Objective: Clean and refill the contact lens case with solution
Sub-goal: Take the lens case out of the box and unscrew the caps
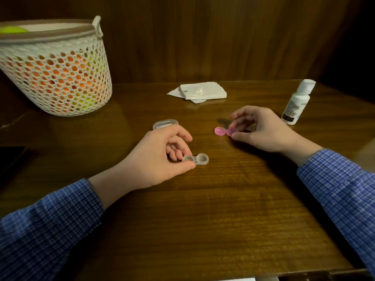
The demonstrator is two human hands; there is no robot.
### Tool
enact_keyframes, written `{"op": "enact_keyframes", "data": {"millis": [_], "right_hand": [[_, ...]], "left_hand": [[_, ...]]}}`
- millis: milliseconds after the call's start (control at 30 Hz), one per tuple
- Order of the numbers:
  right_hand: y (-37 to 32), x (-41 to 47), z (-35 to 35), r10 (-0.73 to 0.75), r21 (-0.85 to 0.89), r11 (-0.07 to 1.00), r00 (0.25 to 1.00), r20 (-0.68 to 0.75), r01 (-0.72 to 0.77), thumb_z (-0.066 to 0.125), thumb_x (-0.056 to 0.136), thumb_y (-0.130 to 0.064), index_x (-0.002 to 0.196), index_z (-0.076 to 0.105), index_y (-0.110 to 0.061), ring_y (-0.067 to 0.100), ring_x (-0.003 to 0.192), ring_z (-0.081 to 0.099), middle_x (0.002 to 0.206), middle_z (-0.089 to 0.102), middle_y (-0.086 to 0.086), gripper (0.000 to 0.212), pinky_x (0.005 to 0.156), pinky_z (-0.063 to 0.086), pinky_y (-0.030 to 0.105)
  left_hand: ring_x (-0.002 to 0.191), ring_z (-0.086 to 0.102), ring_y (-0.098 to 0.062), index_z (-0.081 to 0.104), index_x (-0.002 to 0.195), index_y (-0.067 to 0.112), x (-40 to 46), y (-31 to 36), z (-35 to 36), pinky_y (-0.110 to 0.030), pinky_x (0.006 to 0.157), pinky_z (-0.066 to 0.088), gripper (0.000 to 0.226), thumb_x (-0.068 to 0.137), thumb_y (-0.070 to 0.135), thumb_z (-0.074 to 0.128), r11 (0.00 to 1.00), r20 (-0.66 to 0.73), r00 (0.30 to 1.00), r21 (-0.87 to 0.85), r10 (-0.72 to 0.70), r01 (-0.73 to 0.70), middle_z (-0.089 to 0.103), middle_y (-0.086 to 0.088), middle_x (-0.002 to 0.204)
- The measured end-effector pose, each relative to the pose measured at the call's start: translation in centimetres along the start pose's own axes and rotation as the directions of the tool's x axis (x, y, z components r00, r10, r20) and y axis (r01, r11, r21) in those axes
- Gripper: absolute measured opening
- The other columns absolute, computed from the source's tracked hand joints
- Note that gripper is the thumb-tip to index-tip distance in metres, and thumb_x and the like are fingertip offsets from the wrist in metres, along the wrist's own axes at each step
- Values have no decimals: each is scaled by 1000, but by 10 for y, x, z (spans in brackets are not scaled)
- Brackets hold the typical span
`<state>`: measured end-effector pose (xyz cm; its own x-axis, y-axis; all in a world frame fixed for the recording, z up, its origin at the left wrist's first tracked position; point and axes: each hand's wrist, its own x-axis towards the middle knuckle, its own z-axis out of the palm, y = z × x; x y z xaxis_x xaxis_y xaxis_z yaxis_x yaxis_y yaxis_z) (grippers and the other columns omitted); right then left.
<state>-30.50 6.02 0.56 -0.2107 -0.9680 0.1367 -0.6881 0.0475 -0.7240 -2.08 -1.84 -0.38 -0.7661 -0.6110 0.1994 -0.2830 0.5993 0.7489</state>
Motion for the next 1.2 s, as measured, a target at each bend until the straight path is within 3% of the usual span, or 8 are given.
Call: {"op": "enact_keyframes", "data": {"millis": [133,233,367,533,667,767,1000,1200], "right_hand": [[3,3,2,21,25,999,1000,-4,-21,86,80,-19,113,63,-36,8,93,72,97,77,-11,44,75,53,18],[0,2,2,52,8,999,999,-9,-52,87,78,-21,117,63,-29,11,96,71,101,76,-8,46,85,58,27],[-18,-9,4,-95,-15,995,988,-121,94,87,76,-33,121,63,-27,6,95,65,107,69,-14,52,73,51,12],[-52,-32,34,-228,-122,958,948,220,259,80,72,-55,127,59,-36,-5,104,61,109,66,-22,62,86,51,14],[-59,-38,47,-231,-146,953,949,216,266,80,74,-50,128,60,-35,-4,102,62,106,68,-22,60,99,52,36],[-59,-38,48,-239,-116,958,952,191,264,82,78,-41,126,61,-34,-4,99,65,100,71,-22,53,101,51,42],[-68,-35,48,-268,13,963,953,138,269,88,78,-25,129,60,-25,3,86,72,95,76,-17,58,82,57,18],[-125,-40,56,-357,64,934,919,165,351,89,77,-25,130,57,-30,2,86,73,93,76,-18,62,82,58,17]], "left_hand": [[83,72,-13,65,118,27,1,0,0,-30,73,63,47,77,23,89,1000,-1,1000,-3,-1,1,76,12,94],[84,72,-12,65,117,27,2,0,0,-29,73,63,47,77,23,89,1000,-1,1000,-1,-3,3,76,13,94],[84,72,-11,64,118,28,2,0,0,-28,73,63,47,78,23,89,1000,1,1000,-1,-3,3,76,13,95],[84,72,-9,64,119,29,1,0,0,-27,73,62,49,78,23,89,1000,-12,1000,8,6,-6,75,14,95],[83,72,-8,63,121,26,1,-1,1,-26,73,62,50,78,22,89,999,-24,999,7,32,-32,75,13,94],[84,73,-9,63,121,26,1,-2,1,-26,73,62,50,78,23,89,999,-30,998,7,47,-47,75,13,93],[85,74,-14,62,122,25,-11,5,-8,-33,75,64,53,78,20,90,998,-107,993,-24,47,-50,76,11,94],[88,76,-16,61,120,25,-63,23,-43,-31,78,64,52,77,19,89,998,-272,962,-61,17,-35,78,9,95]]}}
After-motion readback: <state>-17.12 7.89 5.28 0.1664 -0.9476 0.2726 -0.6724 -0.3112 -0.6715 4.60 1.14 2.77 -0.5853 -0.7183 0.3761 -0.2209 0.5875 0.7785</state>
